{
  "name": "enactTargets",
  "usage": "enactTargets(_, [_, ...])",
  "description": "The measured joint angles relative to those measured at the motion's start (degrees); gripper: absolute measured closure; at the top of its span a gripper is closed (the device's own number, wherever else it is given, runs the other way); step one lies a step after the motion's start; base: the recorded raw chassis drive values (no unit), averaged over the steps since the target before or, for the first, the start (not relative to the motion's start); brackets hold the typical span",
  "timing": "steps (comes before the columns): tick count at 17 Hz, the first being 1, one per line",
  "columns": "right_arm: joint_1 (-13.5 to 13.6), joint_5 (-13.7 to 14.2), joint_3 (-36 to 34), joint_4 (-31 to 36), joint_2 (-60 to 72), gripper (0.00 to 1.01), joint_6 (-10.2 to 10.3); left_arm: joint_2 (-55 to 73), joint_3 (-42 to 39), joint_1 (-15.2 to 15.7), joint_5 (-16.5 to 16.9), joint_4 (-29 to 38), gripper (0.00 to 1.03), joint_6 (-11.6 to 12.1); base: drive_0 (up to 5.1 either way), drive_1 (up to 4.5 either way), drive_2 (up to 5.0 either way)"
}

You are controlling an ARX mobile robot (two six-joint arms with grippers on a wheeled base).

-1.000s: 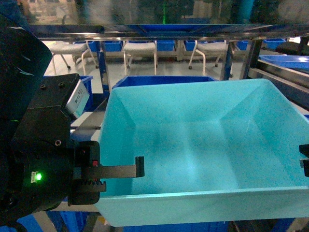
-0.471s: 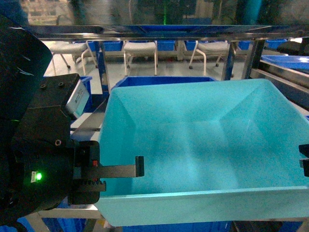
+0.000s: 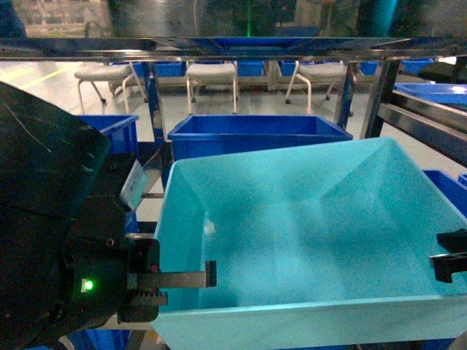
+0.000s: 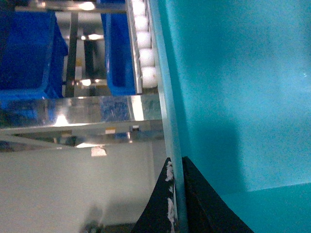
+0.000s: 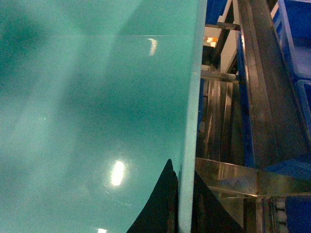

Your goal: Organize blue bins on left shelf correctly

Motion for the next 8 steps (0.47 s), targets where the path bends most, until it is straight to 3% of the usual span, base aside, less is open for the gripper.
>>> enactTargets(4, [2.2,1.2,3.3,5.4,6.3,0.99,-0.8,8.3,2.1,2.5,1.2,4.5,1.01,0.4,0.0,0.00,0.0])
enactTargets(7, [2.0,0.7,8.6,3.0,13.4,0.99,-2.1,13.6,5.1,3.5,2.3,5.0,1.01,1.3,0.0,0.00,0.0])
enactTargets(8, [1.7,0.3,9.3,1.7,14.9,0.99,-1.7,14.1,5.4,3.6,2.4,4.9,1.01,1.9,0.0,0.00,0.0])
